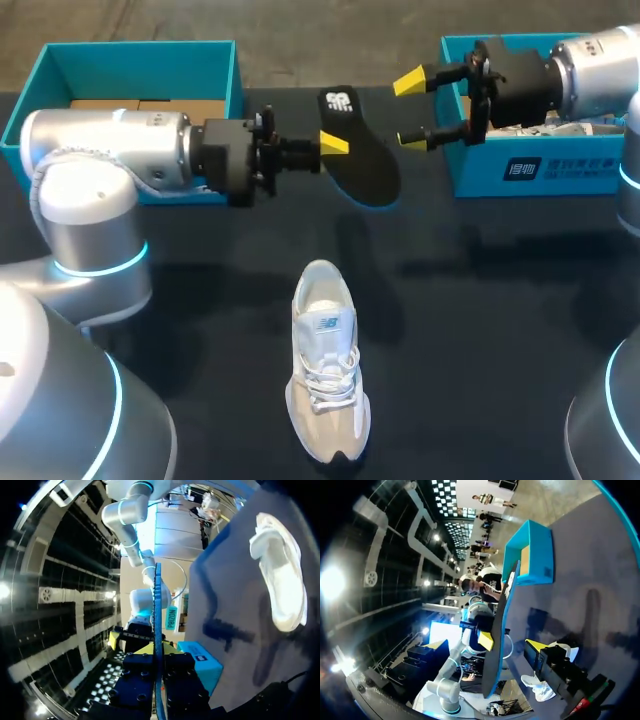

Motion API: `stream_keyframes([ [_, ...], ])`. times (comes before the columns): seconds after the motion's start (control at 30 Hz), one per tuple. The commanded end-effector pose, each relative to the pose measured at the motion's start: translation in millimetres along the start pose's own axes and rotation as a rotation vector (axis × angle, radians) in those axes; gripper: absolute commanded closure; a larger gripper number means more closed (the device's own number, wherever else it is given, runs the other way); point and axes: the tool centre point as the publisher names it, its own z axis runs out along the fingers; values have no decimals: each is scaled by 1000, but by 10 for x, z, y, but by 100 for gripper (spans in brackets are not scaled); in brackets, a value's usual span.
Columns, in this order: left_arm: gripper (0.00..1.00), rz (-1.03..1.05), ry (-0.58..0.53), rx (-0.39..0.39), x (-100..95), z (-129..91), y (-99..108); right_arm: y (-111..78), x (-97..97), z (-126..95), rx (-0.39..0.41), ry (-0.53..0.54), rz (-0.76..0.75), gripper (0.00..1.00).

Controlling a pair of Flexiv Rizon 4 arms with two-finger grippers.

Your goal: Take the shoe out of the shoebox, open the shoe tongue, remove and reinsert the insole, then place the shoe into the shoebox

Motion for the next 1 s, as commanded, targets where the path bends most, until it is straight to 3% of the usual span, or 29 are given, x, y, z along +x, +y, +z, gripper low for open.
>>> stream_keyframes([
  [0.03, 100, -102, 1, 23, -42, -177, -12, -63, -17, 3, -14, 3, -5, 0],
  [0.37, 100, -760, -22, 224, -211, -406, -51, -85, -24, 1, -19, 5, -3, 0],
  [0.47, 100, -853, -8, 250, -241, -423, -97, -85, -24, 1, -19, 5, -3, 0],
  [0.83, 100, -1241, -42, 274, -218, -409, -212, -85, -24, 1, -19, 5, -3, 0],
  [1.0, 100, -1293, -14, 218, -119, -359, -231, -85, -24, 1, -19, 5, -3, 0],
])
